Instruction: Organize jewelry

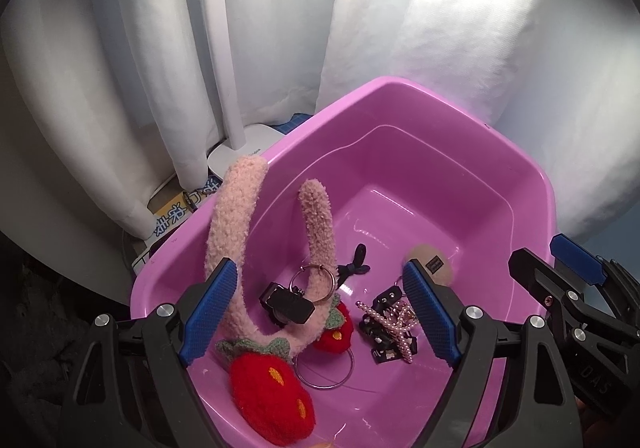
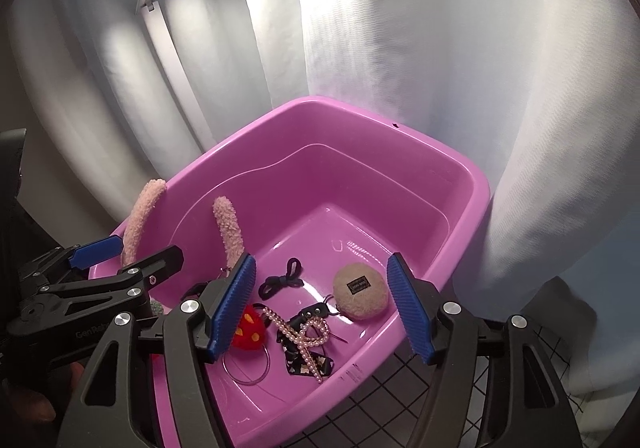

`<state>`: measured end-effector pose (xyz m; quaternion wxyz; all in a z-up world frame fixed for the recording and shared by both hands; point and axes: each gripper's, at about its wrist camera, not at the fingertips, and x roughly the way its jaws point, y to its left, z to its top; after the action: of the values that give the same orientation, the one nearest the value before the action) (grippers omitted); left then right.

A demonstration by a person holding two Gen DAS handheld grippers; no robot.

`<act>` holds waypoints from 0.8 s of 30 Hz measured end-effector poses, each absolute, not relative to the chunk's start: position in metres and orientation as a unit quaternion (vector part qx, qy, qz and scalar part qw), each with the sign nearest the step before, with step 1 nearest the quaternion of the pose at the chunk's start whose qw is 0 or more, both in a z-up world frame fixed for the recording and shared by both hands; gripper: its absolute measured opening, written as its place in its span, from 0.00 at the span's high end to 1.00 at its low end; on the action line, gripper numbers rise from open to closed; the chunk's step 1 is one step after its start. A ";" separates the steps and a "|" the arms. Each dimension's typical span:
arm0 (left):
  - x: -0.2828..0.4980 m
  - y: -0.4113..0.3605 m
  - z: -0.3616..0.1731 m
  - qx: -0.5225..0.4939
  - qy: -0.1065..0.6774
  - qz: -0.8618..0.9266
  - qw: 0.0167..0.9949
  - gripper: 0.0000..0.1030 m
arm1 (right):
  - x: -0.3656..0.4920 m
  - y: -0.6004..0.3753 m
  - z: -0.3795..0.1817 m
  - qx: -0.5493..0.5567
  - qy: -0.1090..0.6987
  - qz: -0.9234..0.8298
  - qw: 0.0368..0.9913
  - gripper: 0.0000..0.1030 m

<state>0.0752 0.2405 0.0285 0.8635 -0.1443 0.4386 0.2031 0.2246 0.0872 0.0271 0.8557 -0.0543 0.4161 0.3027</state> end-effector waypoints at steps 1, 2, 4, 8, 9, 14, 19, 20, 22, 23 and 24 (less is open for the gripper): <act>0.075 0.241 0.029 -0.145 0.439 0.202 0.864 0.19 | 0.224 0.087 0.027 -0.055 0.416 0.303 0.856 0.37; 0.076 0.242 0.029 -0.145 0.439 0.201 0.864 0.19 | 0.224 0.087 0.027 -0.055 0.416 0.303 0.855 0.37; 0.075 0.241 0.029 -0.147 0.440 0.199 0.864 0.19 | 0.224 0.086 0.028 -0.055 0.416 0.304 0.856 0.37; 0.074 0.240 0.030 -0.146 0.439 0.198 0.864 0.19 | 0.223 0.085 0.029 -0.057 0.413 0.305 0.856 0.37; 0.074 0.239 0.030 -0.146 0.439 0.199 0.864 0.19 | 0.223 0.085 0.029 -0.056 0.413 0.305 0.856 0.37; 0.074 0.240 0.031 -0.149 0.439 0.200 0.863 0.19 | 0.221 0.086 0.032 -0.060 0.411 0.307 0.856 0.37; 0.073 0.239 0.033 -0.149 0.435 0.199 0.865 0.19 | 0.220 0.086 0.033 -0.064 0.409 0.311 0.856 0.37; 0.072 0.239 0.033 -0.148 0.434 0.198 0.867 0.19 | 0.220 0.086 0.033 -0.063 0.409 0.311 0.856 0.37; 0.071 0.238 0.035 -0.145 0.429 0.198 0.869 0.19 | 0.220 0.085 0.032 -0.062 0.409 0.311 0.855 0.37; 0.071 0.238 0.035 -0.144 0.428 0.196 0.870 0.19 | 0.220 0.085 0.032 -0.062 0.409 0.311 0.855 0.37; 0.070 0.238 0.036 -0.145 0.427 0.196 0.871 0.19 | 0.220 0.085 0.032 -0.062 0.409 0.311 0.856 0.37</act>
<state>0.0704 0.2379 0.0357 0.8709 -0.1446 0.4271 0.1956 0.2196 0.0851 0.0323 0.8557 -0.0625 0.4087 0.3111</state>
